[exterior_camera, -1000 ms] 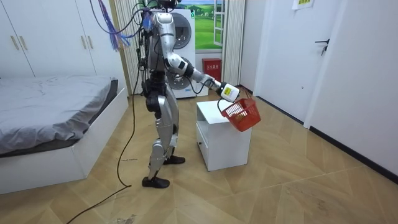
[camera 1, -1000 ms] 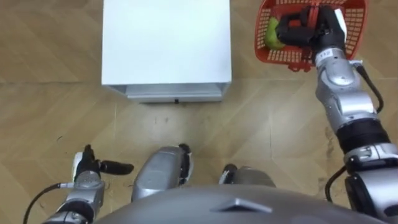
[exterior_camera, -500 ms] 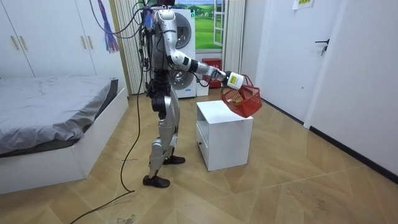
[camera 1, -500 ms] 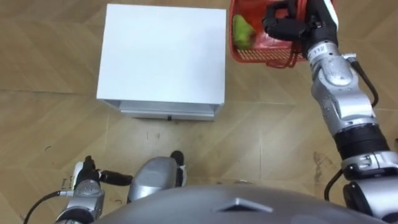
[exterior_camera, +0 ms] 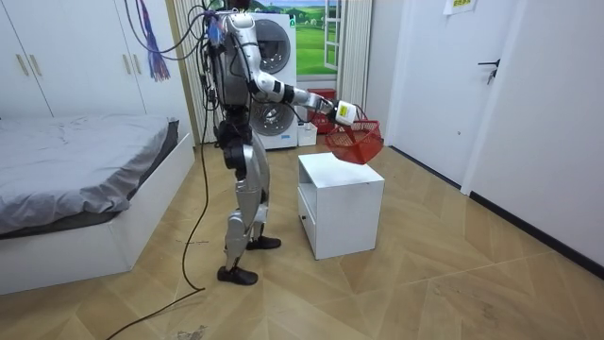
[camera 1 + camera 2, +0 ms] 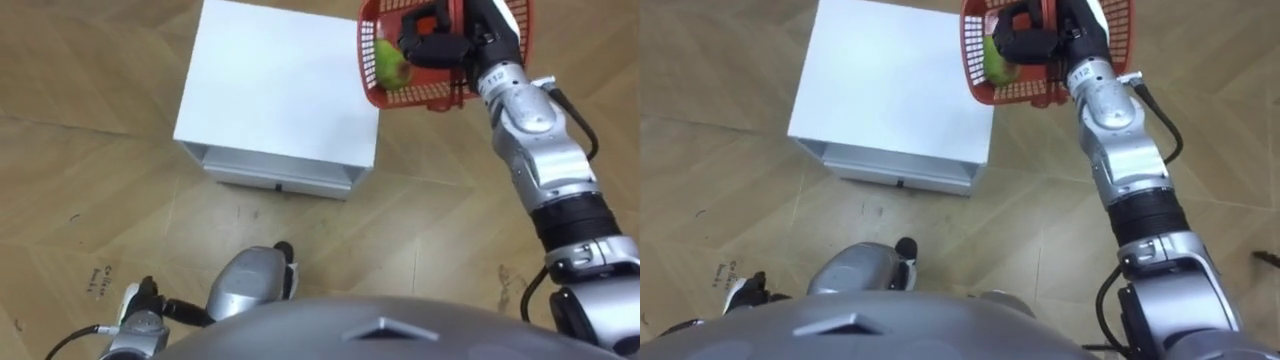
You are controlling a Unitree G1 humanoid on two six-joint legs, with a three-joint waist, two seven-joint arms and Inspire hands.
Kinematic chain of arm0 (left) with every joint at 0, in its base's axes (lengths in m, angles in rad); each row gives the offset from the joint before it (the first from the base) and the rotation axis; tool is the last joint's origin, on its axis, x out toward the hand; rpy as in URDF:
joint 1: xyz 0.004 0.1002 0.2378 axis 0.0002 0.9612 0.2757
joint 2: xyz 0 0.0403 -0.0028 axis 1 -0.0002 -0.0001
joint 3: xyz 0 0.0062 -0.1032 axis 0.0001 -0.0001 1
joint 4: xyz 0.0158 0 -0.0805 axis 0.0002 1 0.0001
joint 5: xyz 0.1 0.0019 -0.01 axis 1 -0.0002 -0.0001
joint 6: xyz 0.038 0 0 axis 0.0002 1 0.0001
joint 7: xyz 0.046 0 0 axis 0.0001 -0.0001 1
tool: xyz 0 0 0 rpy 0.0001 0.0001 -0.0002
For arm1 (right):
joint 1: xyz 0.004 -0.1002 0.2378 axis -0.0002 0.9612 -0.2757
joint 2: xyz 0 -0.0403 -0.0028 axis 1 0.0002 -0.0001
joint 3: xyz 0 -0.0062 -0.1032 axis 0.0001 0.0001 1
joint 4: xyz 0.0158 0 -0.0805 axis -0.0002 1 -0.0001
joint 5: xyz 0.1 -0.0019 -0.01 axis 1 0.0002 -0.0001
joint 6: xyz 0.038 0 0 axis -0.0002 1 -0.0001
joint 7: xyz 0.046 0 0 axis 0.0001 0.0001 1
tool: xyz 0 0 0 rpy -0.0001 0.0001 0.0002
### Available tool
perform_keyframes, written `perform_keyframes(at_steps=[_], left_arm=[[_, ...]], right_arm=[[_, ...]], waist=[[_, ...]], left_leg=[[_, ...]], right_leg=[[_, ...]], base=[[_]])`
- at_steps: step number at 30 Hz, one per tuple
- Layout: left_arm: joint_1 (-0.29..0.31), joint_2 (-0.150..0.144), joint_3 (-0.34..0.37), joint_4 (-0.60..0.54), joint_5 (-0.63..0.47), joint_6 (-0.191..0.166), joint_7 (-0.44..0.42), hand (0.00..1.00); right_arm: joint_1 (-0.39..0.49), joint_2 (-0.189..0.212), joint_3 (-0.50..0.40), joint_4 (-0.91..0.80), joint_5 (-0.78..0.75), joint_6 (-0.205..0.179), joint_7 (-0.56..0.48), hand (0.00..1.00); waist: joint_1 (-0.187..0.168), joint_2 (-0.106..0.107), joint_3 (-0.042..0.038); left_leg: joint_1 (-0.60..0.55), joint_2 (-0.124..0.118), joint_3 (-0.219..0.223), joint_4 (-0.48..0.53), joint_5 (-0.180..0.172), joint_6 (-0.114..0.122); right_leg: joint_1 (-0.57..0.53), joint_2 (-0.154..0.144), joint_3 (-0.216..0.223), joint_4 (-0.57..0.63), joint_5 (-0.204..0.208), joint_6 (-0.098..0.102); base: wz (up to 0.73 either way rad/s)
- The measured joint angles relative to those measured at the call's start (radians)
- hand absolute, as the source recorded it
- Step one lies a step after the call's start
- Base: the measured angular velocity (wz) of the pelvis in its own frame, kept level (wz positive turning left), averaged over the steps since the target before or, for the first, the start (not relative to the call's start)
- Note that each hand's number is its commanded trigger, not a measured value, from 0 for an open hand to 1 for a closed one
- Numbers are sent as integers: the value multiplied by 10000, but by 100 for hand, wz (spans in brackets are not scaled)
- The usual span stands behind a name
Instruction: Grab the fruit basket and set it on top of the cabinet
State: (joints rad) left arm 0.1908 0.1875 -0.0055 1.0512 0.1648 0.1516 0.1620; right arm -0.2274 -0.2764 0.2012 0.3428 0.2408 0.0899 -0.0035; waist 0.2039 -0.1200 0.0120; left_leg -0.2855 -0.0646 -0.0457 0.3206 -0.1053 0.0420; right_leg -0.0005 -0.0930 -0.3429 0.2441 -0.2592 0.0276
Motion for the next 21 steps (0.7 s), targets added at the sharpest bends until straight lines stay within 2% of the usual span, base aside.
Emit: perform_keyframes(at_steps=[2,6,10,13,15,21], left_arm=[[34,1,4,8,0,25,-22,0],[39,3,-10,23,-1,-19,-152,0],[20,59,-44,-1,2,-133,-187,0],[3,58,-112,-6,3,-123,-246,0],[-12,65,-144,-16,-1,-125,-262,0],[-17,160,-185,-122,17,-140,-451,0]], right_arm=[[0,25,148,0,27,2,30,100],[-80,147,368,448,288,-4,122,100],[-347,262,837,1243,433,-5,496,100],[-418,308,928,1670,465,7,518,100],[-427,398,932,1919,466,33,518,100],[-450,464,945,2037,464,184,680,100]], waist=[[13,2,2],[486,23,19],[513,32,29],[611,45,49],[767,53,110],[813,51,119]], left_leg=[[-182,-21,-154,130,2,3],[-374,-18,-263,254,16,14],[-665,-137,-580,242,136,-10],[-815,-180,-643,245,164,8],[-913,-191,-615,248,173,24],[-1219,-225,-638,266,175,31]], right_leg=[[-74,15,-151,61,0,-1],[-192,48,-209,135,3,-5],[-353,16,-676,145,-1,-12],[-464,1,-732,150,-1,-12],[-565,-24,-727,152,0,-10],[-898,-82,-767,269,-15,13]], base=[[19],[9],[26],[11],[0],[0]])
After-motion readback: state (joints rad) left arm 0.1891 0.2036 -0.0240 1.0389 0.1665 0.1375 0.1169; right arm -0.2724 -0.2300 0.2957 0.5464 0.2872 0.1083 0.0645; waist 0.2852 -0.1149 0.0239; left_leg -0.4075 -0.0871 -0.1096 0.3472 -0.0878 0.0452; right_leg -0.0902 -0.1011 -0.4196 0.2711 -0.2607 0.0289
